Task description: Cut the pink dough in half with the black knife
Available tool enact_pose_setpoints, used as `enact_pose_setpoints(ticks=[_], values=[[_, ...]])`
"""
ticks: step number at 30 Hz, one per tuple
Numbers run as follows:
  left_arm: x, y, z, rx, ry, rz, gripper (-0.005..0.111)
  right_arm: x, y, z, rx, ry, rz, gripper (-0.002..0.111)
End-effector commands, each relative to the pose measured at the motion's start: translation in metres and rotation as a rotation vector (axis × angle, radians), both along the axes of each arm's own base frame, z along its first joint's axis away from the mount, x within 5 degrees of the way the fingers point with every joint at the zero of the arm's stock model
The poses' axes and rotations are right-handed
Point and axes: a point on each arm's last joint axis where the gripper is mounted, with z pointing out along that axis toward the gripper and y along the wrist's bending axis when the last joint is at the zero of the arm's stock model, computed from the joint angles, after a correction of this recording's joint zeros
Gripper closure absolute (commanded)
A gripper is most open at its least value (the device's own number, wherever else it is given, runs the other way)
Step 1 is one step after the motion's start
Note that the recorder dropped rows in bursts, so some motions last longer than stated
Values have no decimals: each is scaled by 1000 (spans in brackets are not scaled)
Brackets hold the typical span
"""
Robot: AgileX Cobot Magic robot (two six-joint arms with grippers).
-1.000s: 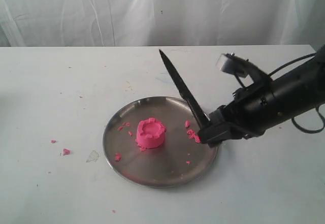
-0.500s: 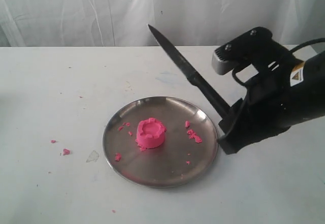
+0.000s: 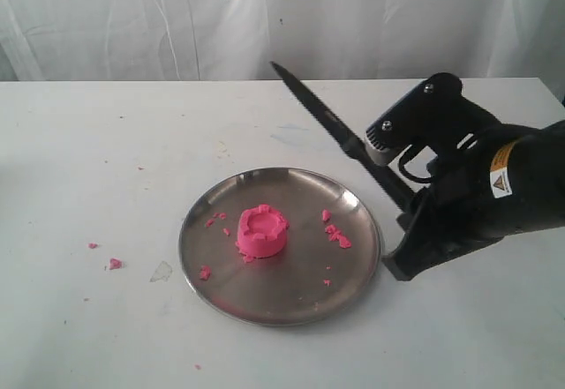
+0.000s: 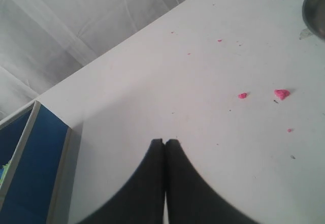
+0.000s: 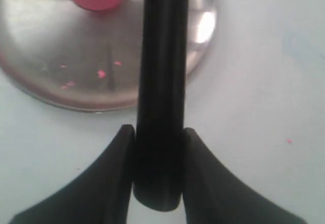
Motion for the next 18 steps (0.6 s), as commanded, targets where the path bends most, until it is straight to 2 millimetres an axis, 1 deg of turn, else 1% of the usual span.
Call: enact_pose_setpoints(ticks=[1, 3, 9, 14, 15, 17, 18], values=[[0, 0, 0, 0, -6, 3, 107, 7, -16, -3, -92, -30, -214, 108], [0, 0, 0, 0, -6, 3, 107, 7, -18, -3, -99, -28, -225, 108], [0, 0, 0, 1, -8, 3, 107, -1, -2, -3, -48, -1, -132, 108], [0, 0, 2, 9, -28, 3, 107, -3, 4, -3, -18, -3, -99, 108], [1, -1, 6, -111, -78, 11, 107, -3, 5, -2, -13, -7, -97, 108], [2, -3, 15, -601, -191, 58, 107, -2, 6, -2, 4, -11, -96, 108], [2, -1, 22, -936, -278, 88, 107, -2, 6, -2, 9, -12, -95, 108]])
